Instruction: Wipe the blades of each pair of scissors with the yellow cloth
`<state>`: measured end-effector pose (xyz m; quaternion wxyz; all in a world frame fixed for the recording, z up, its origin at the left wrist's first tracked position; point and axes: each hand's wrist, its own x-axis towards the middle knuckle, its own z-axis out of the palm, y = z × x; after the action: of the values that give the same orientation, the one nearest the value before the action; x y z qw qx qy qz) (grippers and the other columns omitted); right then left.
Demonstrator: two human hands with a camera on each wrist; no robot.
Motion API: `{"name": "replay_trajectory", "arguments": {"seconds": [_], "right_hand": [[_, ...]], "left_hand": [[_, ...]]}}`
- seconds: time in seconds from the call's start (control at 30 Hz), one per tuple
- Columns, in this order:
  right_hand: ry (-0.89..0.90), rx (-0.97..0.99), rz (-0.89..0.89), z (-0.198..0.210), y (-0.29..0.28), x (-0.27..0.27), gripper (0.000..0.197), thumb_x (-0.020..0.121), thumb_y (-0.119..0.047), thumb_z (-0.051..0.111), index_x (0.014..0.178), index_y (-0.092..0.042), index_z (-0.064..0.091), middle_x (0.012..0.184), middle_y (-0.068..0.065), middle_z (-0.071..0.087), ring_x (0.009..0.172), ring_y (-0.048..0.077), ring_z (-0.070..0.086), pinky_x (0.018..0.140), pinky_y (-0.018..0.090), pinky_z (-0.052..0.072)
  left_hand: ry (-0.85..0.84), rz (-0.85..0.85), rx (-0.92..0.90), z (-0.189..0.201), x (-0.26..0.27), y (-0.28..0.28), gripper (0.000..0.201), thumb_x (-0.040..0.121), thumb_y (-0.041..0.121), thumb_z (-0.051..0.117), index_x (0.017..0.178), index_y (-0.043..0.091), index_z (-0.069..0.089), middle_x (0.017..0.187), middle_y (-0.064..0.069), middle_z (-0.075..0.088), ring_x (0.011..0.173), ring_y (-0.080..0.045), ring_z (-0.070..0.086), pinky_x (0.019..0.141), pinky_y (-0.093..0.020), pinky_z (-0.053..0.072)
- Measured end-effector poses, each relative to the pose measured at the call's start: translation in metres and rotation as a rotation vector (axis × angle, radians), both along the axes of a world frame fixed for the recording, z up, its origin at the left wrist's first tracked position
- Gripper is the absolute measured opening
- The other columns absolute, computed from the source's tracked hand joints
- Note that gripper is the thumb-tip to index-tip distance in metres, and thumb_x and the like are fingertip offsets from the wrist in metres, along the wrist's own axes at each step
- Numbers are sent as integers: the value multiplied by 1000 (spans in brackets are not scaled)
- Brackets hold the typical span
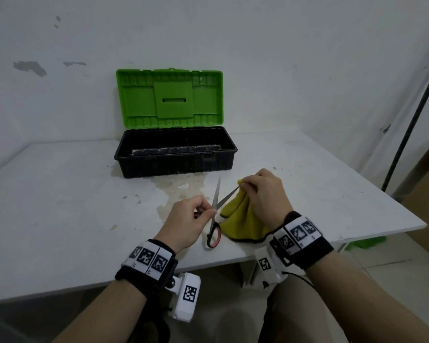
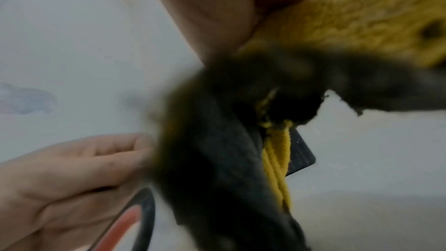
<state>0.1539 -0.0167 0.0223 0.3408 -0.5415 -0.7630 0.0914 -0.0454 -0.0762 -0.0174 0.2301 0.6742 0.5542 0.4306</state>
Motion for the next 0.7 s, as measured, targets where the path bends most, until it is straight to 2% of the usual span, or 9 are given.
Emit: {"name": "replay_trajectory", "arguments": {"seconds": [0.07, 0.17, 0.27, 0.37, 0.4, 0.47, 0.53, 0.6, 0.7], "right_hand": [[38, 0, -38, 2, 3, 9, 19, 95, -22, 56, 97, -16, 74, 94, -1, 55, 89, 18, 56, 75, 19, 38], [109, 82, 40, 4, -15, 5, 17, 94, -19, 58, 93, -15, 74, 90, -5, 54, 76, 3, 52, 69, 3, 35], [34, 156, 155, -6, -36, -11, 15, 93, -20, 60, 97, -15, 74, 92, -6, 54, 78, 7, 52, 71, 7, 38], [0, 170, 191, -17, -34, -16, 15, 93, -20, 60, 97, -15, 73, 92, 0, 56, 79, 14, 54, 71, 22, 46], [2, 168, 182, -18, -30, -15, 15, 93, -20, 60, 98, -15, 73, 92, 0, 56, 79, 14, 54, 71, 22, 46], [28, 168, 154, -18, -21, -11, 15, 93, -21, 61, 98, -14, 74, 91, -1, 56, 79, 12, 54, 71, 15, 42], [67, 146, 107, -16, -10, -5, 16, 93, -22, 62, 98, -14, 74, 91, -4, 56, 79, 9, 53, 71, 5, 36], [89, 111, 60, -13, -1, 0, 16, 93, -22, 62, 98, -15, 75, 91, -5, 56, 81, 8, 52, 71, 2, 34], [121, 120, 27, -6, 2, 9, 14, 91, -22, 64, 96, -16, 75, 91, -2, 62, 81, 7, 52, 74, 0, 34]], "left_hand": [[11, 24, 21, 1, 0, 0, 10, 93, 19, 68, 83, 17, 69, 77, 8, 66, 77, -2, 61, 69, -9, 47], [23, 57, 42, 2, 1, 3, 9, 93, 19, 68, 85, 15, 70, 78, 5, 67, 75, -4, 62, 68, -9, 46], [29, 57, 47, 1, 5, 6, 9, 93, 21, 68, 85, 16, 70, 78, 5, 67, 74, -4, 62, 67, -10, 47], [16, 18, 42, 0, 8, 5, 9, 93, 21, 68, 86, 16, 69, 78, 6, 67, 75, -4, 62, 69, -13, 49], [6, 5, 38, 1, 8, 4, 9, 93, 21, 68, 85, 17, 69, 78, 6, 67, 75, -4, 62, 69, -14, 50], [-31, -11, 13, 0, 5, 4, 12, 94, 20, 67, 83, 17, 68, 74, 6, 65, 70, -5, 61, 66, -15, 49], [-112, -30, -59, -2, 2, 4, 14, 94, 18, 66, 81, 14, 67, 69, 4, 63, 55, -3, 54, 56, -16, 44], [-260, -45, -177, -5, 1, 4, 15, 95, 16, 66, 81, 10, 65, 64, 0, 59, 46, -7, 45, 47, -18, 38], [-474, -48, -325, -5, -4, 4, 14, 95, 8, 63, 82, 5, 63, 59, -2, 54, 41, -8, 37, 41, -21, 31]]}}
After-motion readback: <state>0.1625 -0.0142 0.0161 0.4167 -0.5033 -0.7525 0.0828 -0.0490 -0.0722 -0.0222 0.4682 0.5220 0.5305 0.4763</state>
